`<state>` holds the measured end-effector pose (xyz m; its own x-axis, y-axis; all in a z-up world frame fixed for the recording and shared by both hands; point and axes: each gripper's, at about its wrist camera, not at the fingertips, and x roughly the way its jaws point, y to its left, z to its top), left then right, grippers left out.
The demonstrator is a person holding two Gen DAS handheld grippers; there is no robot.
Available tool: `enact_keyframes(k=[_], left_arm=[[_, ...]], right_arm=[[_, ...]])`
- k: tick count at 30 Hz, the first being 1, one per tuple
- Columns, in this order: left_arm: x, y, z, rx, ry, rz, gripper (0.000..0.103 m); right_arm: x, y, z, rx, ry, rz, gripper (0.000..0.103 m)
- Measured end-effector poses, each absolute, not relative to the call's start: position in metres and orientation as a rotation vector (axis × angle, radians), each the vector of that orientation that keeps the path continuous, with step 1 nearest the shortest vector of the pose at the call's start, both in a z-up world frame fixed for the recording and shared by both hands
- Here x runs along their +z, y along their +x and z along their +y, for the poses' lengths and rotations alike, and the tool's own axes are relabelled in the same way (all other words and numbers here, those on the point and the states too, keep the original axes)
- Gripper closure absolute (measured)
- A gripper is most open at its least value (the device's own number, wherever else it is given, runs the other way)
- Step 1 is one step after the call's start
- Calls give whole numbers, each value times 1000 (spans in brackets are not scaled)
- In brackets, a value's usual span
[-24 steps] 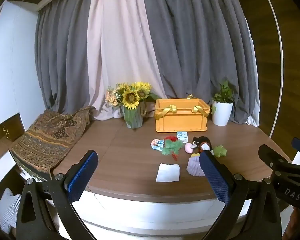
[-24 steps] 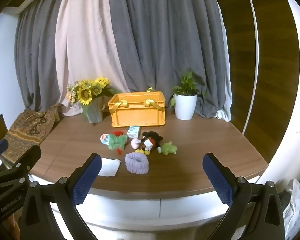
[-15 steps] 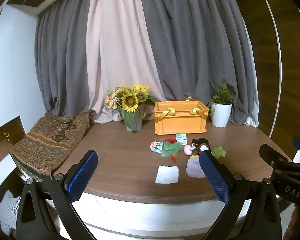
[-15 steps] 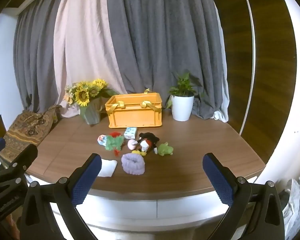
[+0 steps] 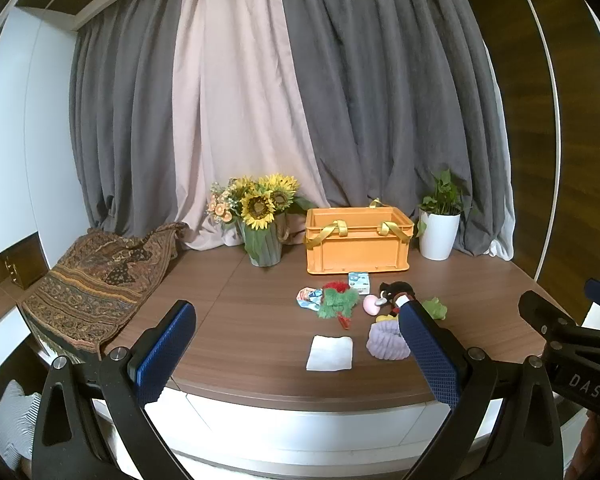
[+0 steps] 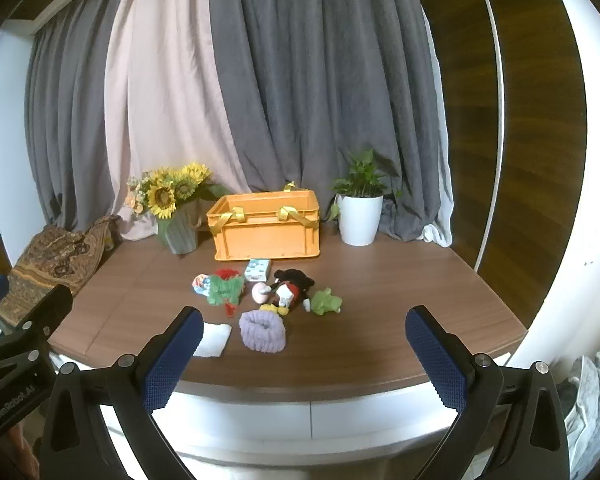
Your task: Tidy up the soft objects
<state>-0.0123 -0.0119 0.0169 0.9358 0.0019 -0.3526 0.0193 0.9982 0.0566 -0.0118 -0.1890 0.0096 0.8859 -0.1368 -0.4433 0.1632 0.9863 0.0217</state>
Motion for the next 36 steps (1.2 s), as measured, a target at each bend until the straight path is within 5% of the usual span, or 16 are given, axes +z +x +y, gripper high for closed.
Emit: enact_keyframes(k=[36], left_arm=[[20, -11, -13, -7, 49, 359, 0]], right_arm=[[12, -13, -188, -146, 49, 442, 0]])
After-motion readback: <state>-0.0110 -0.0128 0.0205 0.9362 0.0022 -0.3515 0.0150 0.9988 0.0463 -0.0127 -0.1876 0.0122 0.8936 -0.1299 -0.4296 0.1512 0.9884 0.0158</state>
